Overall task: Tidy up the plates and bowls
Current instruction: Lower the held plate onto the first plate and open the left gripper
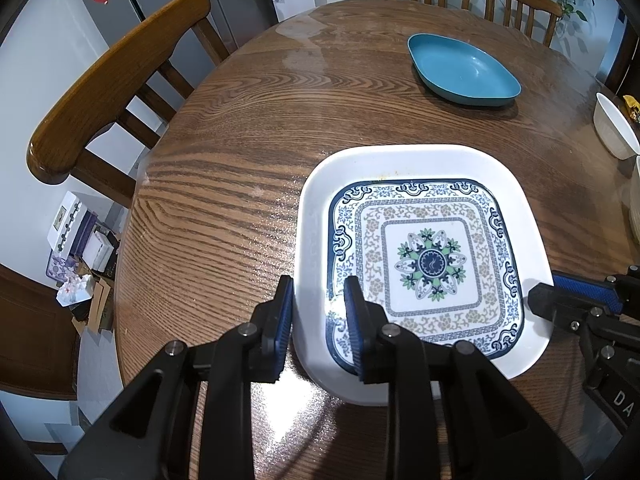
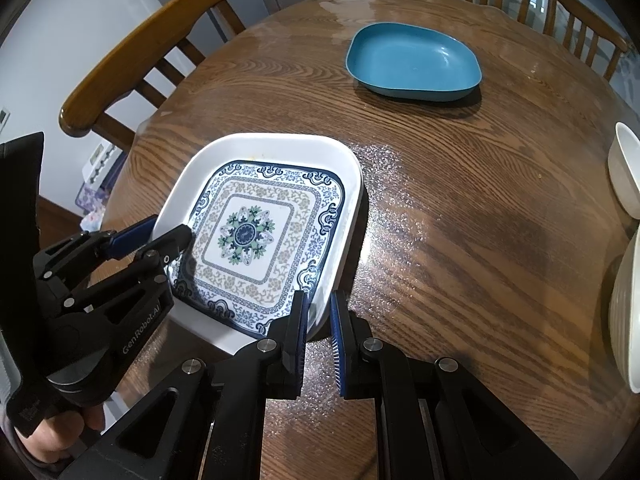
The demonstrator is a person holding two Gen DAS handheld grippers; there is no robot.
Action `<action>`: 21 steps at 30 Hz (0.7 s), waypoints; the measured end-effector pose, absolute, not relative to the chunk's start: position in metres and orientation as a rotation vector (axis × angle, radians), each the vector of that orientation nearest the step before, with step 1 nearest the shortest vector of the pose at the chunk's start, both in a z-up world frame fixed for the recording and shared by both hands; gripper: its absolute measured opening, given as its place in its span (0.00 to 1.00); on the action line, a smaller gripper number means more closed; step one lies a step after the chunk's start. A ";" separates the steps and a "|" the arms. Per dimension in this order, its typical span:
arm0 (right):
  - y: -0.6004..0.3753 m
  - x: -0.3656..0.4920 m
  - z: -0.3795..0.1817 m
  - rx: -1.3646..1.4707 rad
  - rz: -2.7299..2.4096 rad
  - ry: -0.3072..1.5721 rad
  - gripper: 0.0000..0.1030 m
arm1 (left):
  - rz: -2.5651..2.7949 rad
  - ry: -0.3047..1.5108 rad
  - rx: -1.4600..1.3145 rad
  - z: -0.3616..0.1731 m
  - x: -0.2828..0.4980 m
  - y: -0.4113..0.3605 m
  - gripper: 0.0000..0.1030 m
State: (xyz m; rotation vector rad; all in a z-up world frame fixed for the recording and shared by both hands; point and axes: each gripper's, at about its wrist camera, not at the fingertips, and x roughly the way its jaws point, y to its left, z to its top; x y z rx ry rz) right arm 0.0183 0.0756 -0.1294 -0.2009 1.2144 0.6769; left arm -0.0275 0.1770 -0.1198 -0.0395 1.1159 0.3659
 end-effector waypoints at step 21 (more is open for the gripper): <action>0.048 0.015 -0.093 -0.111 0.685 1.135 0.16 | 0.355 1.014 -0.042 -0.083 -0.039 0.165 0.66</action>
